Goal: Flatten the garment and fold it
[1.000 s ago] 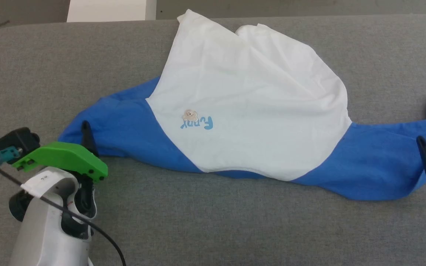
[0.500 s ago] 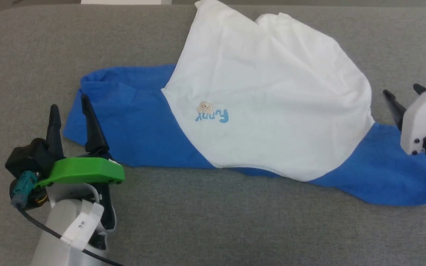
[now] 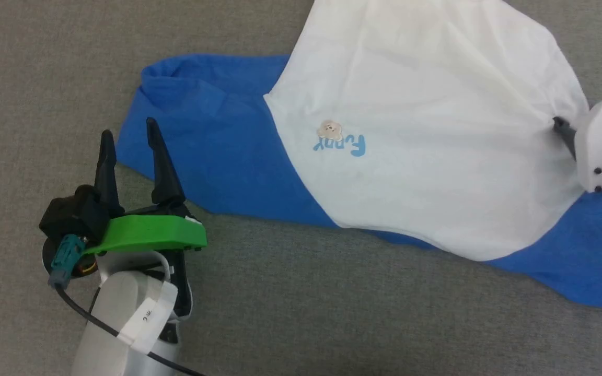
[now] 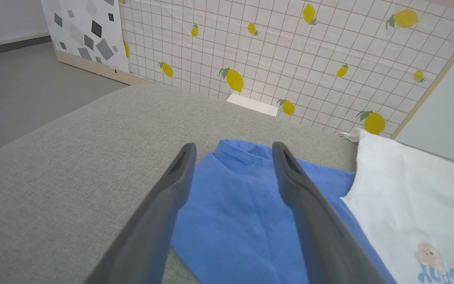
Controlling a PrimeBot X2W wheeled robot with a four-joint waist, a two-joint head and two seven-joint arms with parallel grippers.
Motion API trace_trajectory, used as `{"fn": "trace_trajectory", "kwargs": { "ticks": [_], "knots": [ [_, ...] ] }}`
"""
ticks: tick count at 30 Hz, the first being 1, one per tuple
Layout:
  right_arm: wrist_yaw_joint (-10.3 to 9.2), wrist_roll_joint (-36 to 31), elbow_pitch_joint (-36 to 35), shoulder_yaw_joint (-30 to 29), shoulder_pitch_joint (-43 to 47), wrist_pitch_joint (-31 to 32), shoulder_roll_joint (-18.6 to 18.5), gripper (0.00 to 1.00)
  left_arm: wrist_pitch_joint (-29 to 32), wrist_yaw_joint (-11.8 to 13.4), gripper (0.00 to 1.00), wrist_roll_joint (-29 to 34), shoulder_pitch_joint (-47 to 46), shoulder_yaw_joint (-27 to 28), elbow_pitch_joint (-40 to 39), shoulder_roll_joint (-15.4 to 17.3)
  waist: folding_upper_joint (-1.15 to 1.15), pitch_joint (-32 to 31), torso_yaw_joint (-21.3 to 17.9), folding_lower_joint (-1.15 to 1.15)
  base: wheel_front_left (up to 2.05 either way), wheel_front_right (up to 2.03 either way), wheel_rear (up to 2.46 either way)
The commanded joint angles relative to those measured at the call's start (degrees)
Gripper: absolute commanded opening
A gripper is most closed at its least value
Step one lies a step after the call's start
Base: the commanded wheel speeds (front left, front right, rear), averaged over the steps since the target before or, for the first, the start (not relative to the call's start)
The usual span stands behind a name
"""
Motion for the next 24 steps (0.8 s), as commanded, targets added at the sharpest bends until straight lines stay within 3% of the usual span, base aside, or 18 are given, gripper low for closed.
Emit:
{"fn": "trace_trajectory", "kwargs": {
  "ticks": [1, 7, 15, 21, 22, 24],
  "knots": [
    [-0.09, 0.7, 1.79, 1.06, 0.51, -0.07, 0.36, 0.0, -0.48, -0.66, 1.0, 0.85, -0.91, 0.17, -0.45, -0.47, 0.32, 1.72, 1.71, 0.0, 0.0, 0.0, 0.0],
    [-0.09, 1.04, 2.57, 0.12, -5.02, -1.99, -2.19, 0.0, -0.49, -2.08, 1.0, 1.49, -1.56, 0.08, -0.63, -1.8, 0.32, 3.84, 3.74, 0.0, 0.0, 0.0, 0.0],
    [-0.09, -3.79, 5.74, -3.7, -15.85, -4.91, -4.98, 0.0, -0.49, -3.03, 1.0, 1.29, -2.99, -2.47, -0.18, -2.86, 0.32, 7.94, 7.99, 0.0, 0.0, 0.0, 0.0],
    [-0.09, -7.41, 7.99, -4.74, -18.59, -9.4, -4.54, 0.0, -0.5, -3.11, 1.0, 1.35, -3.6, -2.81, 0.5, -2.99, 0.32, 8.37, 8.03, 0.0, 0.0, 0.0, 0.0],
    [-0.09, -7.8, 8.49, -5.14, -18.6, -10.54, -4.06, 1.0, -0.5, -3.22, 1.0, 1.34, -3.69, -2.68, 0.76, -3.0, 0.32, 8.02, 7.68, 0.0, 0.0, 0.0, 0.0],
    [-0.09, -7.83, 9.25, -5.5, -18.18, -12.0, -3.18, 1.0, -0.5, -3.67, 1.0, 1.38, -3.85, -2.7, 1.4, -3.0, 0.32, 6.93, 6.93, 0.0, 0.0, 0.0, 0.0]
  ]
}}
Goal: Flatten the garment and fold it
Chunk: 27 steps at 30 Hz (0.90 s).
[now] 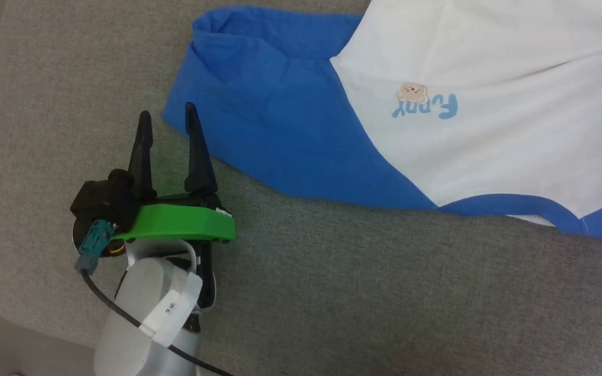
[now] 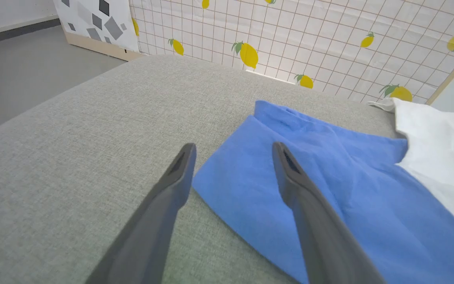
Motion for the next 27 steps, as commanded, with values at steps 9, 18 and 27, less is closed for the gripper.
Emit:
{"fn": "trace_trajectory", "kwargs": {
  "ticks": [9, 18, 27],
  "knots": [
    [-0.1, 6.2, -5.57, -2.4, 8.21, -9.6, 2.63, 1.0, -0.27, -2.5, 1.0, 2.29, -0.62, -0.59, 4.02, -0.11, 0.32, -10.12, -6.0, -0.01, 0.0, 0.0, 0.0],
    [-0.1, 10.23, -20.38, -11.11, 28.86, -16.3, 9.42, 1.0, 1.51, -3.44, 1.0, 1.85, 2.15, -0.43, 6.59, 1.8, 0.32, -17.91, -11.03, -0.01, 0.0, 0.0, 0.0],
    [-0.1, 8.99, -29.62, -18.45, 44.49, -14.56, 17.75, 1.0, 17.29, -0.97, 1.0, -2.89, 7.85, -1.76, 7.69, 1.47, 0.32, -21.43, -13.65, -0.01, 0.0, 0.0, 0.0]
  ]
}}
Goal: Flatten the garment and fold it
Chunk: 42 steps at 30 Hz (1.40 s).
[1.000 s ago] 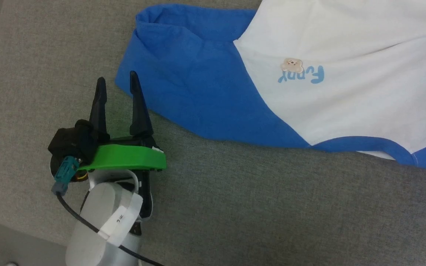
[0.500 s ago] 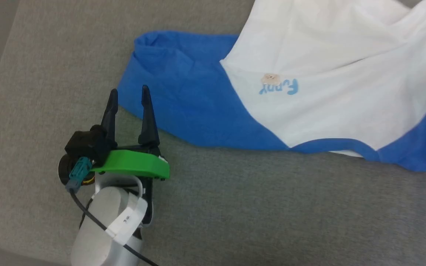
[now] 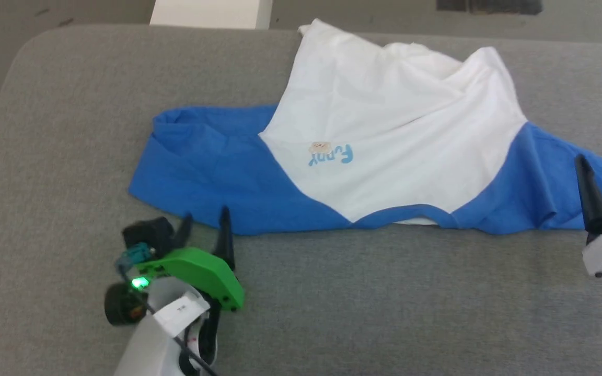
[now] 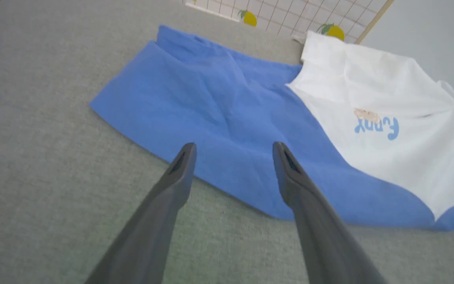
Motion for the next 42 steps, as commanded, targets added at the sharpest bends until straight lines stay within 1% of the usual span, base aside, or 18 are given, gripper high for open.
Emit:
{"fn": "trace_trajectory", "kwargs": {
  "ticks": [1, 4, 6, 10, 13, 15, 24, 25, 26, 27, 35, 38, 42],
  "knots": [
    [-0.09, -0.74, -1.15, -0.72, 0.99, 0.52, 0.56, 1.0, 3.91, 0.8, 1.0, -0.81, 0.98, -0.54, 0.04, 0.0, 0.32, -2.66, -2.74, 0.0, 0.0, 0.0, 0.0],
    [-0.09, -1.54, -2.47, -1.54, 2.26, 1.2, 1.41, 1.0, 12.67, 2.11, 1.0, -2.4, 1.43, -1.59, -1.6, 0.1, 0.32, -2.83, -3.12, 0.0, 0.0, 0.0, 0.0],
    [-0.09, -1.85, -3.17, -1.69, 2.41, 1.49, 1.83, 1.0, 16.61, 3.17, 1.0, -3.25, 1.38, -1.79, -2.99, 0.11, 0.32, -2.6, -3.52, 0.0, 0.0, 0.0, 0.0],
    [-0.09, -2.41, -4.14, -1.44, 2.32, 1.72, 2.55, 1.0, 21.21, 5.76, 1.0, -3.77, 0.49, -1.44, -2.74, 0.23, 0.32, -1.74, -4.28, 0.0, 0.0, 0.0, 0.0],
    [-0.09, -2.35, -4.34, -0.94, 2.2, 1.68, 2.98, 1.0, 22.89, 7.12, 1.0, -3.3, -0.7, -1.31, -0.75, 0.58, 0.32, -1.07, -4.95, 0.0, 0.0, 0.0, 0.0],
    [-0.09, -2.17, -4.19, -0.73, 2.28, 1.47, 2.91, 1.0, 23.99, 7.48, 1.0, -3.08, -2.54, -1.72, 1.12, 0.67, 0.32, -0.22, -5.53, 0.0, 0.0, 0.0, 0.0],
    [-0.09, -2.0, -3.38, 0.02, 2.53, 1.01, 2.73, 1.0, 24.49, 7.37, 1.0, -3.31, -5.08, -1.83, 2.51, 1.08, 0.32, 0.86, -6.39, 0.0, 0.0, 0.0, 0.0],
    [-0.09, -1.99, -3.3, 0.06, 2.52, 0.93, 2.76, 1.0, 24.43, 7.29, 0.73, -3.39, -5.09, -1.76, 2.35, 1.2, 0.32, 0.94, -6.42, 0.0, 0.0, 0.0, 0.0],
    [-0.09, -1.97, -3.18, 0.14, 2.49, 0.81, 2.81, 1.0, 24.49, 7.14, 0.13, -3.32, -5.03, -1.81, 2.27, 1.53, 0.32, 0.98, -6.48, 0.0, 0.0, 0.0, 0.0],
    [-0.09, -1.95, -3.08, 0.21, 2.47, 0.74, 2.85, 1.0, 24.75, 7.0, 0.0, -3.35, -4.91, -1.92, 2.26, 1.75, 0.32, 1.01, -6.5, 0.0, 0.0, 0.0, 0.0],
    [-0.09, -2.07, -2.2, 0.23, 2.25, 0.38, 2.92, 1.0, 25.71, 6.21, 0.0, -4.79, -3.94, -2.34, 0.16, 1.67, 0.32, 1.29, -5.81, 0.0, 0.0, 0.0, 0.0],
    [-0.09, -2.14, -1.84, 0.34, 2.16, 0.3, 3.02, 1.0, 25.41, 6.58, 0.0, -5.13, -2.92, -1.82, -1.85, 1.92, 0.32, 1.14, -5.51, 0.0, 0.0, 0.0, 0.0],
    [-0.09, -2.11, -1.44, 0.21, 2.24, 0.3, 3.15, 1.0, 25.51, 7.44, 0.0, -5.0, -0.64, -1.09, -5.58, 3.12, 0.32, 0.88, -4.84, 0.0, 0.0, 0.0, 0.0]
  ]
}}
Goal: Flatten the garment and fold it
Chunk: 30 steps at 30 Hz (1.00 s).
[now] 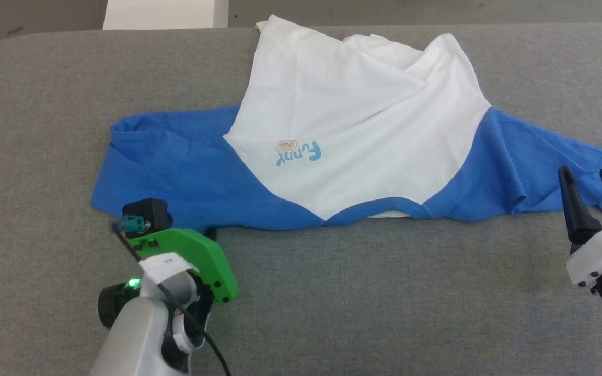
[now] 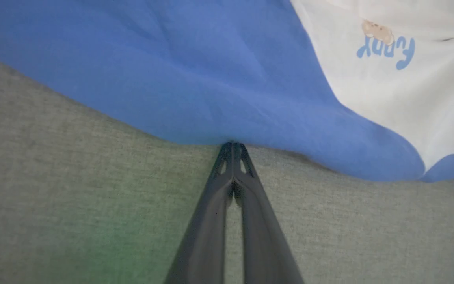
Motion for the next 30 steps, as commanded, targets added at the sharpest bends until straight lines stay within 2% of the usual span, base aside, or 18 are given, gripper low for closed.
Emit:
{"fn": "trace_trajectory", "kwargs": {
  "ticks": [1, 3, 4, 5, 8, 11, 16, 19, 20, 24, 30],
  "knots": [
    [-0.09, 0.13, 0.22, -0.15, 0.25, -0.46, 0.23, 1.0, -0.08, 0.47, 0.0, 0.43, 1.29, 0.4, -1.76, 0.91, 0.32, -0.2, 0.57, 0.0, 0.0, 0.0, 0.0],
    [-0.09, 0.06, 0.36, -0.29, 0.44, -0.42, 0.27, 1.0, 0.66, 0.74, 0.0, 0.72, 2.39, 0.28, -3.77, 1.69, 0.32, -0.54, 1.09, 0.0, 0.0, 0.0, 0.0],
    [-0.09, 0.02, 0.38, -0.34, 0.51, -0.38, 0.32, 1.0, 0.71, 0.79, 0.16, 0.7, 2.7, 0.34, -4.88, 1.86, 0.32, -0.68, 1.31, 0.0, 0.0, 0.0, 0.0],
    [-0.09, -0.08, 0.39, -0.34, 0.57, -0.33, 0.37, 1.0, 1.1, 0.91, 1.0, 1.01, 3.05, 0.16, -6.07, 2.29, 0.32, -0.86, 1.54, 0.0, 0.0, 0.0, 0.0],
    [-0.09, -0.16, 0.47, -0.23, 0.65, -0.18, 0.6, 1.0, 2.0, 1.12, 1.0, 1.67, 3.35, -0.3, -8.97, 3.12, 0.32, -1.41, 2.0, 0.0, 0.0, 0.0, 0.0],
    [-0.09, -0.15, 0.56, -0.11, 0.66, -0.05, 0.82, 1.0, 4.2, -0.32, 1.0, 2.95, 2.22, -2.47, -10.93, 4.79, 0.32, -1.73, 2.24, 0.0, 0.0, 0.0, 0.0],
    [-0.09, 0.02, 0.31, 0.21, 0.37, 0.21, 0.91, 1.0, 13.32, -6.47, 1.0, 5.51, -4.06, -9.35, -10.38, 9.06, 0.32, -1.11, 2.14, 0.0, 0.0, 0.0, 0.0],
    [-0.09, 0.55, 0.25, 0.6, -0.24, 0.27, 0.63, 1.0, 19.18, -10.23, 1.0, 8.11, -10.64, -13.25, -7.56, 11.29, 0.32, 0.31, 1.11, 0.0, 0.0, 0.0, 0.0],
    [-0.09, 0.74, 0.29, 0.73, -0.37, 0.27, 0.65, 1.0, 20.3, -10.79, 1.0, 8.61, -12.05, -13.95, -6.5, 11.49, 0.32, 0.7, 0.7, 0.0, 0.0, 0.0, 0.0],
    [-0.09, 1.15, 0.54, 0.82, -0.69, 0.08, 0.68, 1.0, 23.56, -11.23, 1.0, 9.01, -14.79, -15.16, -2.47, 11.24, 0.32, 2.27, -0.87, 0.0, 0.0, 0.0, 0.0],
    [-0.09, 1.56, 1.14, 0.26, -1.04, -0.86, 0.65, 1.0, 25.1, -9.64, 1.0, 8.28, -14.74, -14.75, 3.42, 10.57, 0.32, 4.09, -2.55, 0.0, 0.0, 0.0, 0.0]
  ]
}}
